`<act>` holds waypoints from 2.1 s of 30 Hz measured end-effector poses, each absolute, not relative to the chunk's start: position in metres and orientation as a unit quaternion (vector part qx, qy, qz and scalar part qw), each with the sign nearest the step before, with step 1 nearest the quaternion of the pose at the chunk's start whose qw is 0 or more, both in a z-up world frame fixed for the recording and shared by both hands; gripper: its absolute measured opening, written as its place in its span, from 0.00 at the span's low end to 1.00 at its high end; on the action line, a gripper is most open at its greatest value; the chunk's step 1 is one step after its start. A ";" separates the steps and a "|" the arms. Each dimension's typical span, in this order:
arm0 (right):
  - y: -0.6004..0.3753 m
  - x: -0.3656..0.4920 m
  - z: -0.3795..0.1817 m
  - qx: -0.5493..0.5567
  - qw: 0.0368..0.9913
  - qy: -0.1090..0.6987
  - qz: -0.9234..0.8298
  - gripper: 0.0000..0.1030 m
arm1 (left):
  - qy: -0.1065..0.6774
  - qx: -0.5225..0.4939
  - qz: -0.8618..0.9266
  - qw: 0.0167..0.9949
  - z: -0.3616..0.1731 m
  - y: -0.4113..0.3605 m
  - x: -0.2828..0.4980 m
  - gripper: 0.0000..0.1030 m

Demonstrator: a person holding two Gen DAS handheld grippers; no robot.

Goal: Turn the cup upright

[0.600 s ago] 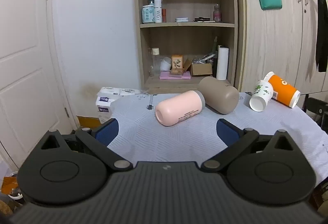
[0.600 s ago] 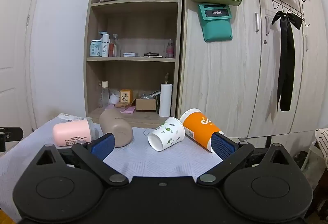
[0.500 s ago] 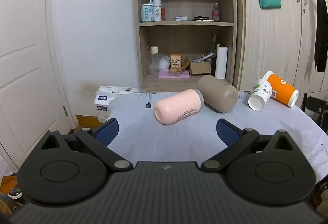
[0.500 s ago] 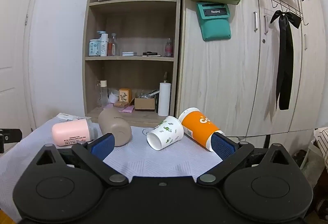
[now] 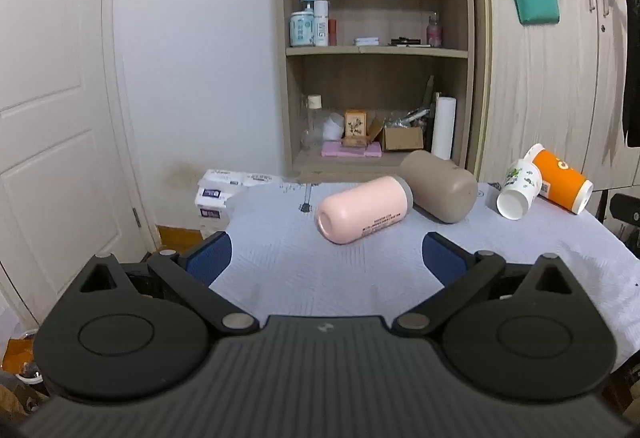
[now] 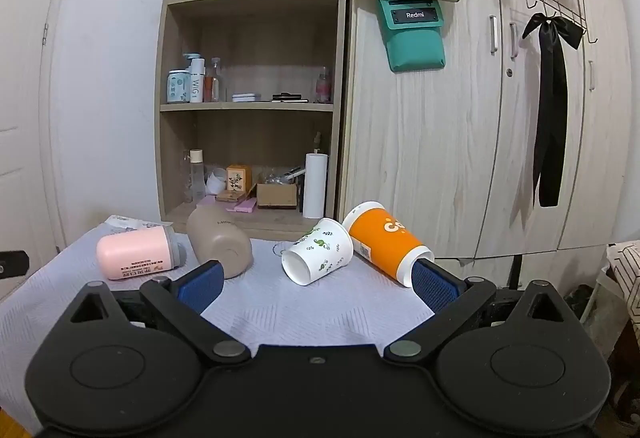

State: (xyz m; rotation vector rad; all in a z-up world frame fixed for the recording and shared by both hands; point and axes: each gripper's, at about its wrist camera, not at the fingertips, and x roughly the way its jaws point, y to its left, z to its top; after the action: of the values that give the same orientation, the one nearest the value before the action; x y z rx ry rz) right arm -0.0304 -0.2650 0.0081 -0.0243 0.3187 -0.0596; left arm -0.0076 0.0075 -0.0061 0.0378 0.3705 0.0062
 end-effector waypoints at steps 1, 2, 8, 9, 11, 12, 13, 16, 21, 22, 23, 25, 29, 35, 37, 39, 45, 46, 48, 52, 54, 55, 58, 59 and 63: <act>-0.264 -0.031 0.008 -0.013 0.987 0.159 -0.030 0.99 | 0.182 0.018 0.002 0.983 -0.006 0.008 -0.008 1.00; -0.264 -0.030 0.008 -0.013 0.987 0.160 -0.029 0.99 | 0.179 0.017 0.002 0.984 -0.005 0.008 -0.009 1.00; -0.260 -0.029 0.007 -0.017 0.985 0.171 -0.028 0.99 | 0.177 0.010 0.000 0.984 -0.005 0.010 -0.011 1.00; -0.260 -0.028 0.007 -0.018 0.984 0.173 -0.028 0.99 | 0.178 0.010 0.000 0.984 -0.005 0.010 -0.011 1.00; -0.259 -0.028 0.006 -0.018 0.984 0.177 -0.028 0.99 | 0.180 0.010 -0.001 0.984 -0.005 0.011 -0.011 1.00; -0.258 -0.027 0.006 -0.017 0.983 0.179 -0.029 0.99 | 0.180 0.010 -0.002 0.984 -0.005 0.011 -0.011 1.00; -0.258 -0.027 0.006 -0.017 0.983 0.181 -0.028 0.99 | 0.181 0.010 -0.002 0.983 -0.005 0.012 -0.011 1.00; -0.257 -0.026 0.006 -0.018 0.982 0.184 -0.027 0.99 | 0.182 0.010 -0.001 0.983 -0.005 0.012 -0.011 1.00; -0.254 -0.026 0.006 -0.023 0.981 0.190 -0.028 0.99 | 0.187 0.005 -0.001 0.982 -0.005 0.014 -0.009 1.00; -0.254 -0.026 0.006 -0.023 0.981 0.191 -0.028 0.99 | 0.188 0.004 -0.001 0.982 -0.005 0.014 -0.008 1.00; -0.254 -0.026 0.006 -0.024 0.981 0.191 -0.028 0.99 | 0.189 0.003 0.000 0.982 -0.005 0.014 -0.008 1.00; -0.254 -0.025 0.006 -0.025 0.980 0.193 -0.027 0.99 | 0.190 0.002 -0.001 0.982 -0.006 0.014 -0.008 1.00; -0.253 -0.026 0.006 -0.029 0.980 0.194 -0.025 0.99 | 0.191 0.007 0.003 0.982 -0.007 0.013 -0.008 1.00; -0.253 -0.026 0.008 -0.029 0.980 0.195 -0.026 0.99 | 0.196 -0.022 0.000 0.980 -0.006 0.023 -0.005 1.00; -0.253 -0.025 0.008 -0.030 0.980 0.196 -0.027 0.99 | 0.196 -0.026 0.000 0.980 -0.007 0.026 -0.004 1.00; -0.253 -0.025 0.008 -0.029 0.979 0.197 -0.029 0.99 | 0.194 -0.033 -0.001 0.980 -0.006 0.028 -0.005 1.00; -0.256 -0.025 0.007 -0.026 0.978 0.204 -0.033 0.99 | 0.192 -0.047 -0.004 0.980 -0.005 0.032 -0.005 1.00; -0.256 -0.026 0.007 -0.026 0.978 0.205 -0.033 0.99 | 0.193 -0.046 -0.004 0.980 -0.005 0.032 -0.005 1.00; -0.256 -0.025 0.006 -0.025 0.978 0.206 -0.033 0.99 | 0.196 -0.047 -0.003 0.980 -0.006 0.032 -0.005 1.00; -0.256 -0.026 0.006 -0.026 0.977 0.208 -0.033 0.99 | 0.199 -0.051 -0.004 0.979 -0.006 0.033 -0.005 1.00; -0.256 -0.026 0.006 -0.026 0.977 0.208 -0.032 0.99 | 0.199 -0.050 -0.004 0.979 -0.006 0.033 -0.006 1.00; -0.256 -0.026 0.006 -0.026 0.977 0.208 -0.033 0.99 | 0.199 -0.050 -0.004 0.979 -0.006 0.033 -0.006 1.00; -0.256 -0.026 0.006 -0.026 0.977 0.208 -0.033 0.99 | 0.199 -0.049 -0.005 0.979 -0.006 0.031 -0.006 1.00; -0.256 -0.026 0.006 -0.026 0.977 0.208 -0.033 0.99 | 0.199 -0.049 -0.005 0.979 -0.006 0.031 -0.006 1.00; -0.256 -0.026 0.006 -0.026 0.977 0.209 -0.033 0.99 | 0.200 -0.049 -0.005 0.979 -0.006 0.029 -0.007 1.00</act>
State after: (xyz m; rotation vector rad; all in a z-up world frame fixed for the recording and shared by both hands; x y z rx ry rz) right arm -0.0258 -0.2561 0.0064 -0.0522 0.4203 -0.0664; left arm -0.0071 0.0292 -0.0064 -0.0986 0.4029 -0.0111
